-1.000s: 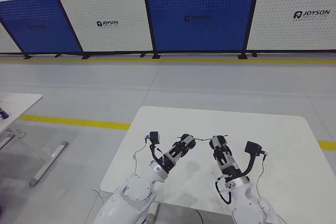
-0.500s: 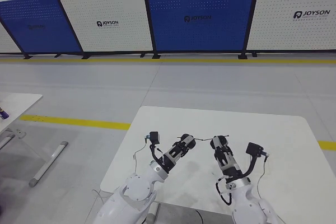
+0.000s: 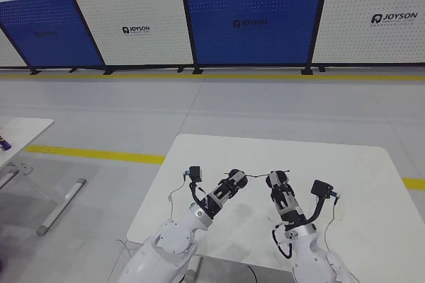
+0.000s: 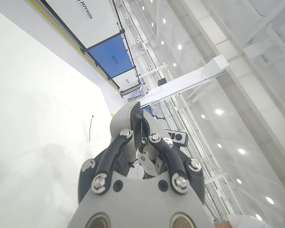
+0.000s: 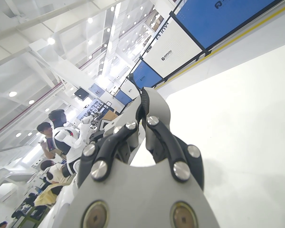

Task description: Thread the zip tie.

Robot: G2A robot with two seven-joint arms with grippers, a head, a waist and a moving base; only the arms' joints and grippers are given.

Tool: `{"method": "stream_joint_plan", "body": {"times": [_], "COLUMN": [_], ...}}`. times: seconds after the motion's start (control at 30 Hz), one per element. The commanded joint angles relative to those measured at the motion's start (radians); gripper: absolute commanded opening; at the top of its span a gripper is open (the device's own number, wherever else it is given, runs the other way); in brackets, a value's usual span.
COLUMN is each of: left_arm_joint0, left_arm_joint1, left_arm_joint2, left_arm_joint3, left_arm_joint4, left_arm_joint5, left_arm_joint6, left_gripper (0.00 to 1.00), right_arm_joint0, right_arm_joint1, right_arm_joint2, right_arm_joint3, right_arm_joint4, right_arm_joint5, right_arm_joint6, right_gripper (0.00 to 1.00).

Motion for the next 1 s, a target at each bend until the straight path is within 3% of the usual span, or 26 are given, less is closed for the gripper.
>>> {"method": "stream_joint_plan", "body": {"times": [0.0, 0.97], "left_arm_joint0": [0.000, 0.000], "left_arm_joint1": [0.000, 0.000], "left_arm_joint2": [0.000, 0.000], "left_arm_joint3": [0.000, 0.000], "left_arm_joint4": [0.000, 0.000], "left_arm_joint5": [0.000, 0.000], "left_arm_joint6": [0.000, 0.000], "left_gripper": [0.00, 0.00], "right_arm_joint0": [-0.001, 0.025], "right_arm_joint1": [-0.001, -0.025], "right_arm_joint2": [0.002, -0.032], "right_arm_joint3": [0.001, 0.052], "right_arm_joint4": [0.000, 0.014], "right_arm_joint5": [-0.002, -0.001], "right_arm_joint6": [-0.002, 0.008], "right_gripper": [0.00, 0.00]}}
